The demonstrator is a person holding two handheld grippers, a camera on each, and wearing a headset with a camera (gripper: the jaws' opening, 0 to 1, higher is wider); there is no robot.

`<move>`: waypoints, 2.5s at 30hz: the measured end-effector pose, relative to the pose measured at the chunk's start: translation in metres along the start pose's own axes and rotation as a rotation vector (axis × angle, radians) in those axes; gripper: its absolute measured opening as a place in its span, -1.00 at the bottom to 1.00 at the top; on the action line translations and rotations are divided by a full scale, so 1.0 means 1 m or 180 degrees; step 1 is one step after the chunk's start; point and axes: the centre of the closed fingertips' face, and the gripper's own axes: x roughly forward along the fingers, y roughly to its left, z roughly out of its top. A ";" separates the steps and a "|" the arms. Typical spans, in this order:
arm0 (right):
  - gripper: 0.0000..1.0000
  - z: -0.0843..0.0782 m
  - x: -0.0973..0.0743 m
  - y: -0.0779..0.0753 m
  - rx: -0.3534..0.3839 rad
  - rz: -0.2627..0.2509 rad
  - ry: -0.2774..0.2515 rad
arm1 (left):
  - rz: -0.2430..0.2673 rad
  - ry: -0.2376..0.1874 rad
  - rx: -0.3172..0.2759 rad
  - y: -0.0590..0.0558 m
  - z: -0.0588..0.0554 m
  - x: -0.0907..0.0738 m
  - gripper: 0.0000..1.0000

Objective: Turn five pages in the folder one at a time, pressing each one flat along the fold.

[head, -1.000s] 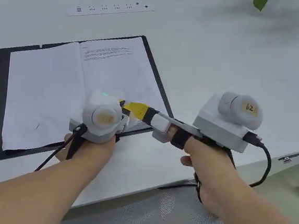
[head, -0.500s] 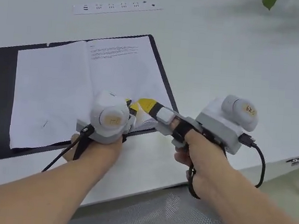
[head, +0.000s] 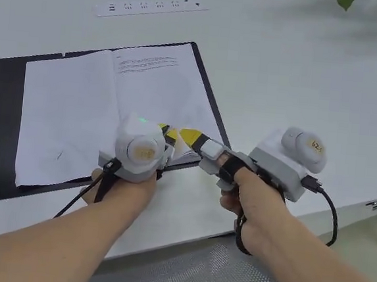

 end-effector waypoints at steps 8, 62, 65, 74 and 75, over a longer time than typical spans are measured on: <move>-0.13 0.003 -0.002 0.006 -0.0040 0.0040 -0.0050 | -0.0002 -0.0008 0.0012 0.000 0.000 0.000 -0.88; -1.00 -0.026 0.012 0.123 -0.1268 0.0706 -0.0192 | 0.0583 -0.0395 -0.0254 0.117 0.053 -0.171 -0.37; -1.00 -0.040 0.020 0.136 -0.1337 0.0780 -0.0110 | 0.0694 -0.0417 -0.0264 0.131 0.050 -0.188 -0.38; -1.00 -0.079 0.042 0.165 -0.1565 0.0930 0.0154 | 0.0965 -0.0451 -0.0330 0.163 0.040 -0.224 -0.38; -1.00 -0.085 0.045 0.169 -0.1593 0.0944 0.0201 | 0.0986 -0.0457 -0.0339 0.165 0.040 -0.227 -0.39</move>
